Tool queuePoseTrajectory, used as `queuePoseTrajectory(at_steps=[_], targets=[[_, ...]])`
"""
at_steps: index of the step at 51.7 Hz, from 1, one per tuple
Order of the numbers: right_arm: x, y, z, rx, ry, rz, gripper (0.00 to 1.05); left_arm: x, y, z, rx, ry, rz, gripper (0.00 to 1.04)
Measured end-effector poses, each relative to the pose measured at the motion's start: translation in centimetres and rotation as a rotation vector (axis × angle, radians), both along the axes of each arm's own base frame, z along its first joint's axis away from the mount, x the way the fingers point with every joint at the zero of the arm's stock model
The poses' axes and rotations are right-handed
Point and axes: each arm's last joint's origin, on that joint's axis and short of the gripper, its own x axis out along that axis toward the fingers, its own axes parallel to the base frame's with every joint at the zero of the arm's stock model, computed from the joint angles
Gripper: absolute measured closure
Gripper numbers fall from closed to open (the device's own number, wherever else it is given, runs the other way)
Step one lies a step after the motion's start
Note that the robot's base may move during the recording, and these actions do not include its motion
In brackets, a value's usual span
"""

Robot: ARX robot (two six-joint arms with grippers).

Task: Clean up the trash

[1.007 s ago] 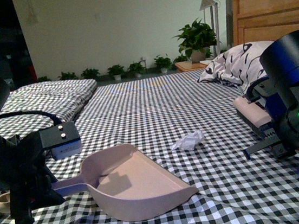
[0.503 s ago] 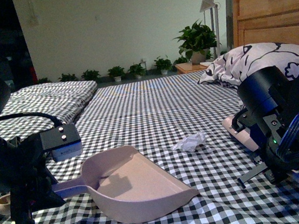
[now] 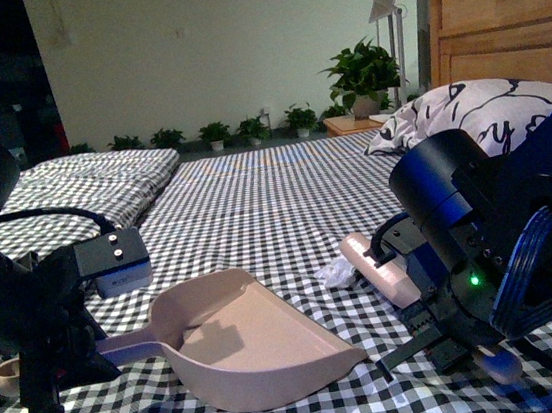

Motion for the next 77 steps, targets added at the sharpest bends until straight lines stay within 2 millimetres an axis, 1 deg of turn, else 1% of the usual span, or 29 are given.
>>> queuePoseTrajectory(at_steps=[19,25,29,35,41,44,47,50,56,60,64,69,77], targets=[[-3.0,1.3,2.2,0.136,0.019,0.150,0.84,0.0,0.0,0.0,0.000,0.000,0.000,0.76],[-3.3,1.3,3.3,0.171,0.001,0.172,0.84,0.0,0.0,0.0,0.000,0.000,0.000,0.76],[-3.2,1.0,4.1,0.184,-0.025,0.155,0.84,0.0,0.0,0.0,0.000,0.000,-0.001,0.76],[-2.0,-0.4,5.2,0.206,-0.085,0.083,0.84,0.0,0.0,0.0,0.000,0.000,0.000,0.76],[-0.2,-2.5,6.3,0.153,-0.180,-0.026,0.84,0.0,0.0,0.0,0.000,0.000,0.000,0.76],[0.3,-3.1,6.0,0.102,-0.200,-0.059,0.84,0.0,0.0,0.0,0.000,0.000,0.000,0.76],[0.6,-3.3,5.2,0.048,-0.184,-0.066,0.84,0.0,0.0,0.0,0.000,0.000,0.000,0.76],[0.8,-3.3,3.9,0.004,-0.148,-0.052,0.84,0.0,0.0,0.0,0.000,0.000,0.000,0.76],[0.4,-2.6,1.5,-0.040,-0.052,-0.006,0.84,0.0,0.0,0.0,0.000,0.000,0.000,0.76],[0.0,-1.8,0.7,-0.037,-0.005,0.032,0.84,0.0,0.0,0.0,0.000,0.000,0.000,0.76],[-0.4,-1.0,0.6,-0.018,0.015,0.068,0.84,0.0,0.0,0.0,0.000,0.000,0.000,0.76],[-1.2,0.1,1.4,0.047,0.031,0.144,0.84,0.0,0.0,0.0,0.000,0.000,0.000,0.76],[-2.5,1.0,2.8,0.134,0.054,0.251,0.84,0.0,0.0,0.0,0.000,0.000,0.000,0.76]])
